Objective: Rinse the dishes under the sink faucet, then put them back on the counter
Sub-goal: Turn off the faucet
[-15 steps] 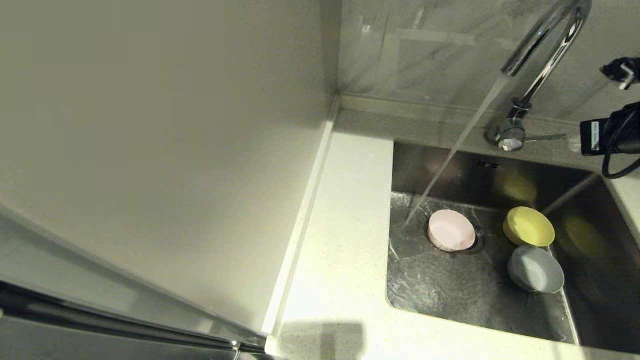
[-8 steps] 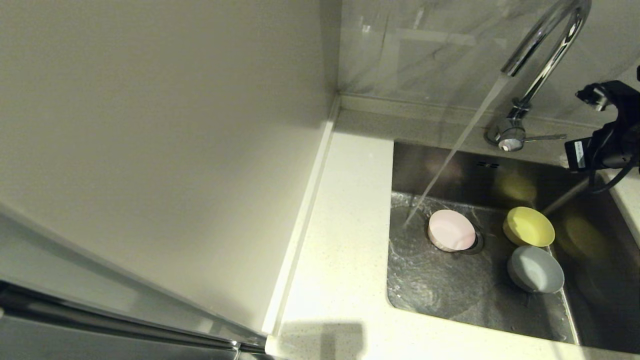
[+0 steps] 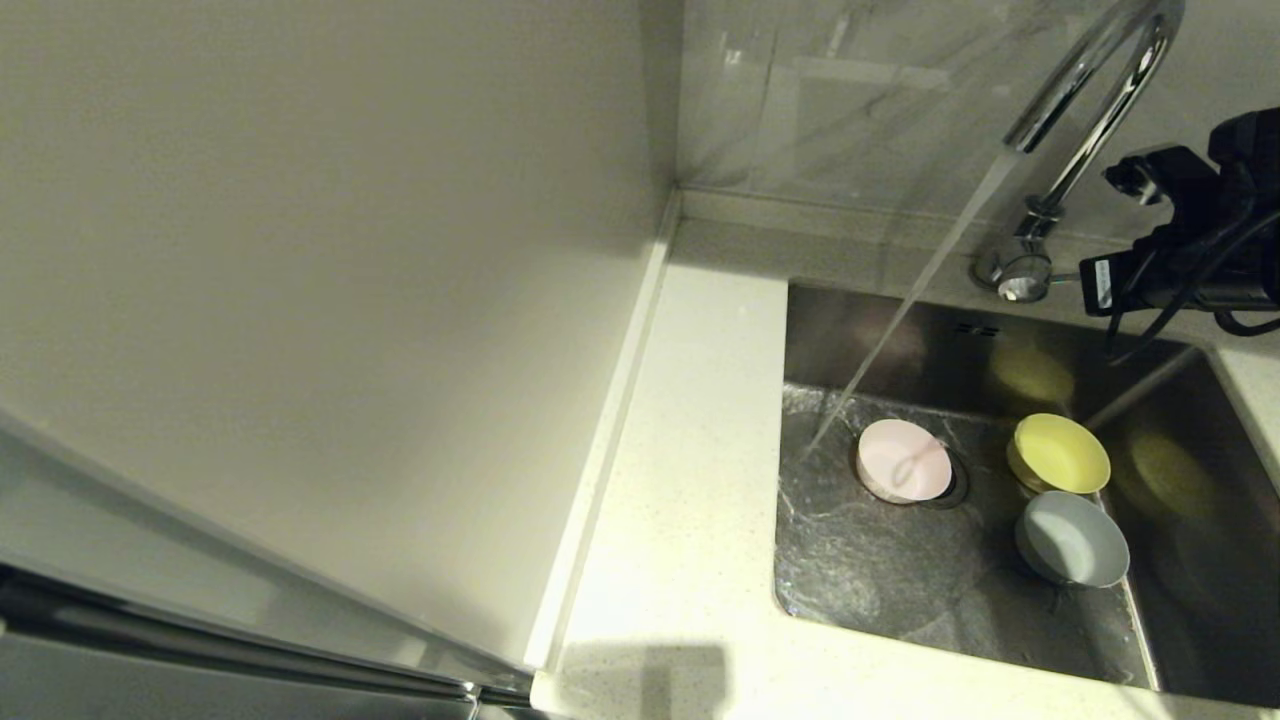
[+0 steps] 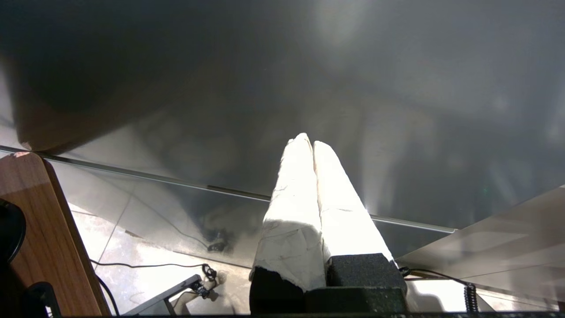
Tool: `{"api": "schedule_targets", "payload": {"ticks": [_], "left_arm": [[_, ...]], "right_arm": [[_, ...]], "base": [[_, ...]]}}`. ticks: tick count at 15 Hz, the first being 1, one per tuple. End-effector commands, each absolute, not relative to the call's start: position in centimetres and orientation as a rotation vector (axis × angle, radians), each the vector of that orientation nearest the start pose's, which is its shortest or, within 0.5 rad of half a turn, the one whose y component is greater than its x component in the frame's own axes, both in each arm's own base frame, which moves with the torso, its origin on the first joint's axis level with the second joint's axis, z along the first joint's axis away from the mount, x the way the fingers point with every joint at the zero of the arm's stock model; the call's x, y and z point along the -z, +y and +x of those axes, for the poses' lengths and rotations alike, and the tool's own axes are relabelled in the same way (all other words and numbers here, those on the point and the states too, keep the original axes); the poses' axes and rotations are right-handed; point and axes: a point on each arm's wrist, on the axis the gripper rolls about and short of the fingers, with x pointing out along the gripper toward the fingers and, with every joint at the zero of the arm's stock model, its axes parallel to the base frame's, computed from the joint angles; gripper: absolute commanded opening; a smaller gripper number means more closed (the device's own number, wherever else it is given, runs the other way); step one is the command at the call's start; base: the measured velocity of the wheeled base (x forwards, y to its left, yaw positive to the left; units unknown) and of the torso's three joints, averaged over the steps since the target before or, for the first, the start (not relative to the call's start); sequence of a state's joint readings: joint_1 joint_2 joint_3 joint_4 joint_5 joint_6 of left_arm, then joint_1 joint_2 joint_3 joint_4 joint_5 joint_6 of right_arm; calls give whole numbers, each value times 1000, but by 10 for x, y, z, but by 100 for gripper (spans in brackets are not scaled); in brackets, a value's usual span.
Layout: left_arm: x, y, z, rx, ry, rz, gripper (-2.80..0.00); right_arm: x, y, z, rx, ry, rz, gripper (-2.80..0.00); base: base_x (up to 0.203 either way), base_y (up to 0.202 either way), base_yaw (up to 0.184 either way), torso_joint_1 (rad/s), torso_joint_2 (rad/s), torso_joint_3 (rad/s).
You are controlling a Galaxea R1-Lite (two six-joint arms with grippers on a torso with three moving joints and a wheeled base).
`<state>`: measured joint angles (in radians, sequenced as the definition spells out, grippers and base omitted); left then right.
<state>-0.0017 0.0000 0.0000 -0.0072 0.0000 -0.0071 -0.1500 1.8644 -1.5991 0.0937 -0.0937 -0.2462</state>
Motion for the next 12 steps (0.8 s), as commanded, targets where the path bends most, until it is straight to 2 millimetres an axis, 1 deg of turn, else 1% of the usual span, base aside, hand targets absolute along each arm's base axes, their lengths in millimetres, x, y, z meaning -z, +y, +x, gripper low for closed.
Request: {"api": "schedule_targets", "payload": {"ticks": [1,12], "left_arm": [[-75,0,-23,2,-5,-8,-280],[-75,0,-23,2,-5,-8,-280]], "right_arm": [[-275,-58,373,197,392,-235,-280],[-281,-61,374,245,374,-232,-280]], "base": [[0,0,0,0,0,0],[0,0,0,0,0,0]]}}
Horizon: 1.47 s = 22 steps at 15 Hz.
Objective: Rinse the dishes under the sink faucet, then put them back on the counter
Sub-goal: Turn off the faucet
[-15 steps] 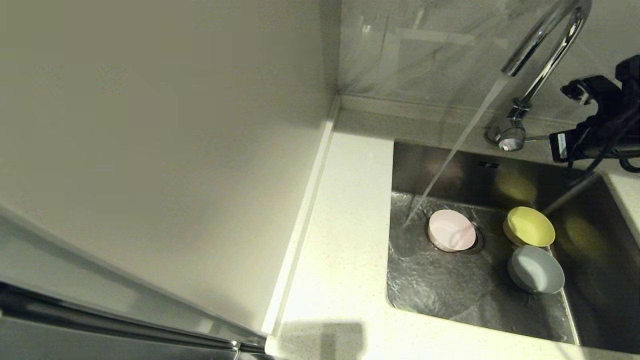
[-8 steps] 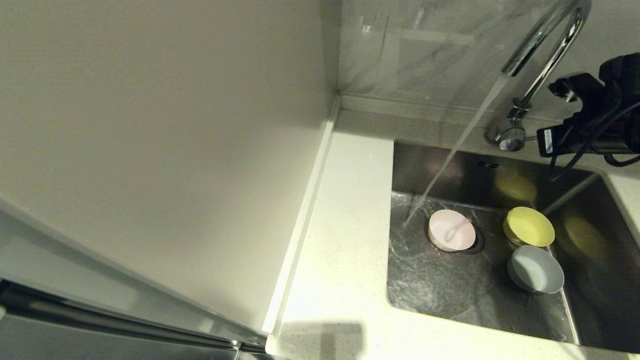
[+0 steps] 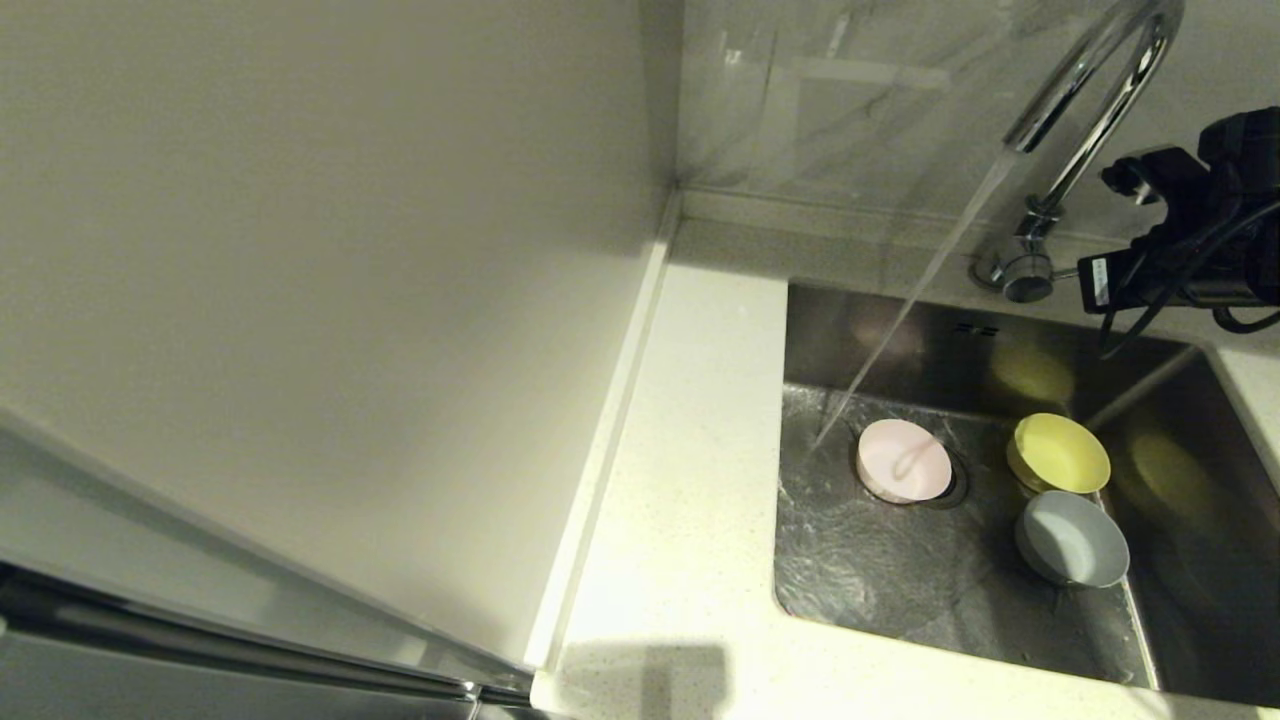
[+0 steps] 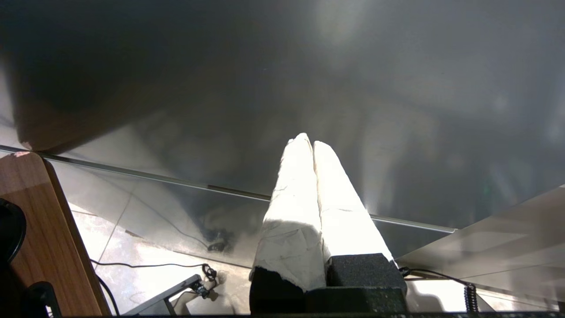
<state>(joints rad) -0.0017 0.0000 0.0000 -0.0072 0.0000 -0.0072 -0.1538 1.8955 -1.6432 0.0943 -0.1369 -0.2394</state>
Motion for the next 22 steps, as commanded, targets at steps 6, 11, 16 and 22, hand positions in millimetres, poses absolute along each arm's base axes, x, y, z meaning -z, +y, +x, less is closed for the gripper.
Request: {"api": "schedule_targets", "payload": {"ticks": [6,11,16,22], "left_arm": [[-75,0,-23,2,-5,-8,-280],[-75,0,-23,2,-5,-8,-280],[-75,0,-23,2,-5,-8,-280],[-75,0,-23,2,-5,-8,-280]], "right_arm": [[-288,-59,378,251,304,-212,-280],[-288,-53,380,234,288,-216,-280],[-298,-52,358,241,276,-213,-280],[-294,-72,273,311,365,-190,-280]], "base": [[0,0,0,0,0,0],[0,0,0,0,0,0],[0,0,0,0,0,0],[0,0,0,0,0,0]]}}
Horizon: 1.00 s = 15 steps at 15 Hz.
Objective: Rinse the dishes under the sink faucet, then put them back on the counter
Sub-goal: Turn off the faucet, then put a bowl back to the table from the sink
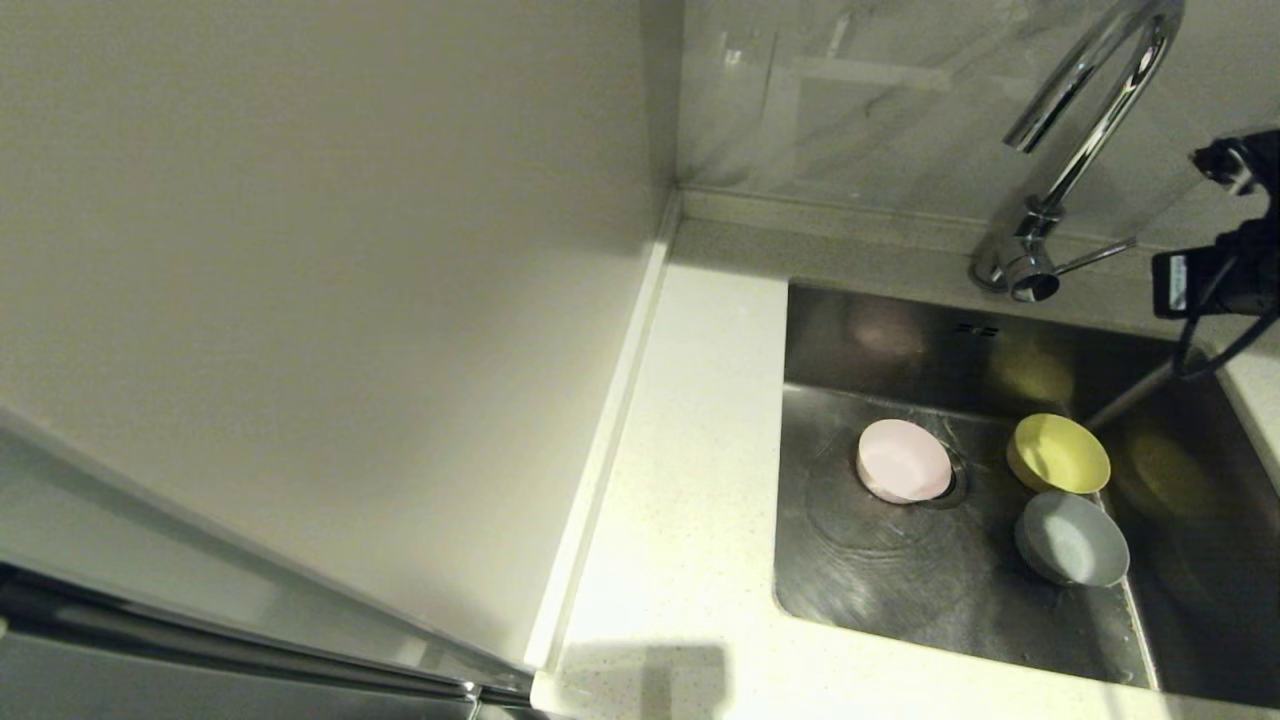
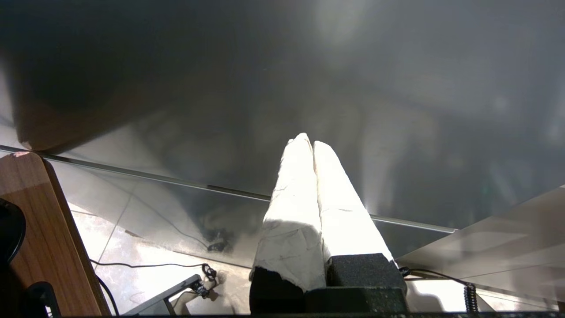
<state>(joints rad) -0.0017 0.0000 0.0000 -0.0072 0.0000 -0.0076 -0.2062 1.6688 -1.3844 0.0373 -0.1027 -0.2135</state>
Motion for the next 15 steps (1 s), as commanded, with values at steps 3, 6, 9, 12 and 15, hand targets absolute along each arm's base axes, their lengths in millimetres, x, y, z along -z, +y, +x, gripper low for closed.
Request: {"api": "schedule_targets", "payload": {"ticks": [3,6,9,12,15], "left_arm": [[-75,0,-23,2,-5,-8,-280],[-75,0,-23,2,-5,-8,-280],[-75,0,-23,2,-5,-8,-280],[-75,0,-23,2,-5,-8,-280],[-75,0,-23,2,-5,-8,-280]], "right_arm": [[-250,-83,241,335,609,-195,-280],[-208,-84,230,309,834,-167,-280],[-182,-86,235,259,1047,-136,-280],[-166,-88,247,214,1133,-151,-280],[-143,-93,264,163,1212,-181,-280]], "base": [[0,0,0,0,0,0],[0,0,0,0,0,0],[0,0,0,0,0,0],[0,0,0,0,0,0],[0,0,0,0,0,0]]}}
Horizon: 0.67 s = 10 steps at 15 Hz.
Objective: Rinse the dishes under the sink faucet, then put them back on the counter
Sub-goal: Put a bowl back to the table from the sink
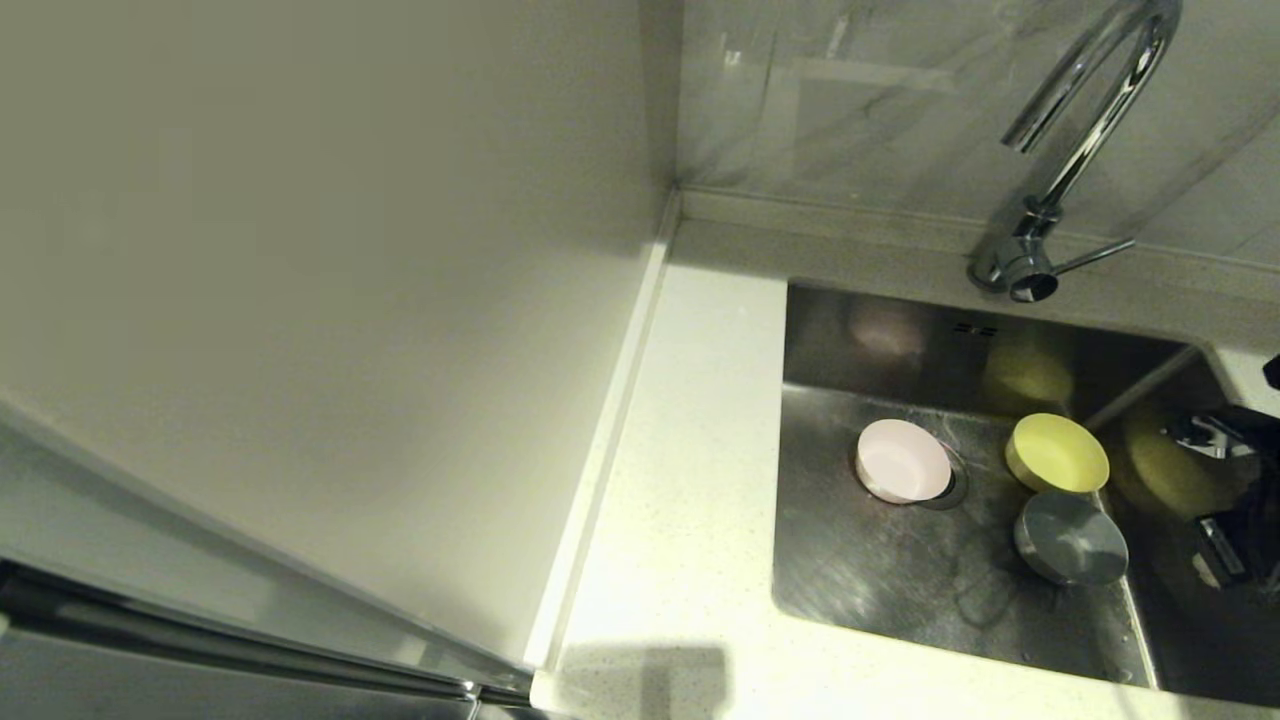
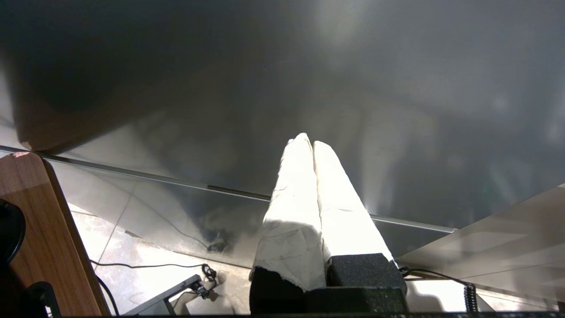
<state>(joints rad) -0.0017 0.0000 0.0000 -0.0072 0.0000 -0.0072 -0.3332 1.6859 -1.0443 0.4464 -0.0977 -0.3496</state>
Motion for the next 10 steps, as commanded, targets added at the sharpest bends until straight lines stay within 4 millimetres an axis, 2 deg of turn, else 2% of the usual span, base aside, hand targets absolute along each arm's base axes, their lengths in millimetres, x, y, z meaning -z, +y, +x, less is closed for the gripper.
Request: {"api": "schedule_targets", "payload": {"ticks": [1,4,7,10], "left_arm": [[-75,0,-23,2,-5,-8,-280],[-75,0,-23,2,-5,-8,-280],[-75,0,-23,2,-5,-8,-280],[-75,0,-23,2,-5,-8,-280]], "right_arm": [[-135,-96,272,140,1230,-203,-280],[-117,-98,296,40,1163,-283,-280],[-106,-88,310,-107,1107,-230,-280],[-104,-79,319,-120,1085,-92,-280]], "base": [[0,0,0,0,0,0],[0,0,0,0,0,0],[0,0,0,0,0,0],[0,0,0,0,0,0]]}}
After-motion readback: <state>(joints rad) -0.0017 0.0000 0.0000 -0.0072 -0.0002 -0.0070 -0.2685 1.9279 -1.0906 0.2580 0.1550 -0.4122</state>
